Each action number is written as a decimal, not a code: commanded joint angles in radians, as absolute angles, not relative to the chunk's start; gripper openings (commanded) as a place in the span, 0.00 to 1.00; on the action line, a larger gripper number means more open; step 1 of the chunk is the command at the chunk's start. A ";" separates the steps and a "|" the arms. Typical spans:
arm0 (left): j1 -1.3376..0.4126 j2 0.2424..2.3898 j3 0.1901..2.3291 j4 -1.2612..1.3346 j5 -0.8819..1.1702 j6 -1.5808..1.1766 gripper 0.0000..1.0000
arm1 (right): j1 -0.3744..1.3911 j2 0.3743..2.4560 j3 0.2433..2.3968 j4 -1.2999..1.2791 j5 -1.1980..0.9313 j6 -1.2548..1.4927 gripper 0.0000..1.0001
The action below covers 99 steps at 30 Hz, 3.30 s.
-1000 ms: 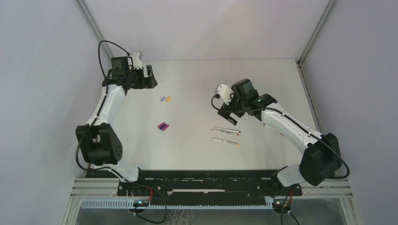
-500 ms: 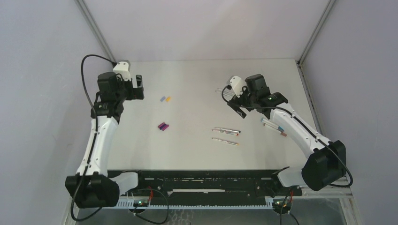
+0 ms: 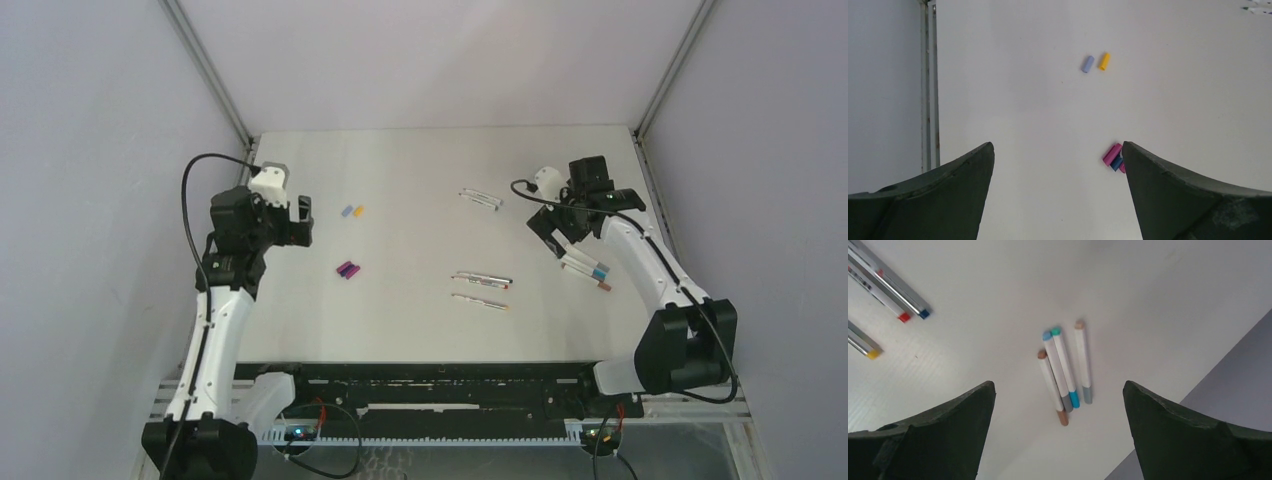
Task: Open the pen caps
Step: Pick up the pen from the center of the board.
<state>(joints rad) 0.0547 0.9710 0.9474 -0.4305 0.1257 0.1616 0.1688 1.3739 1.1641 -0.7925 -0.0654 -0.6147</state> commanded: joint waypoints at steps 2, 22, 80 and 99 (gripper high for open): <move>0.061 0.847 0.864 -0.378 0.215 0.222 1.00 | 0.105 1.439 1.192 -0.909 -0.107 -0.726 0.92; 0.061 0.834 0.832 -0.410 0.437 0.254 1.00 | 0.042 1.720 1.191 -0.922 -0.057 -0.787 0.44; 0.061 0.876 0.829 -0.411 0.442 0.258 1.00 | 0.065 1.773 1.104 -0.812 0.038 -0.785 0.25; 0.060 0.879 0.828 -0.410 0.463 0.261 1.00 | 0.143 1.763 1.121 -0.866 -0.067 -0.745 0.00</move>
<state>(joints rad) 0.0551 0.8837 0.8463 -0.4301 0.4274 0.2398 0.1162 1.7901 1.1023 -0.8547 0.0387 -0.7757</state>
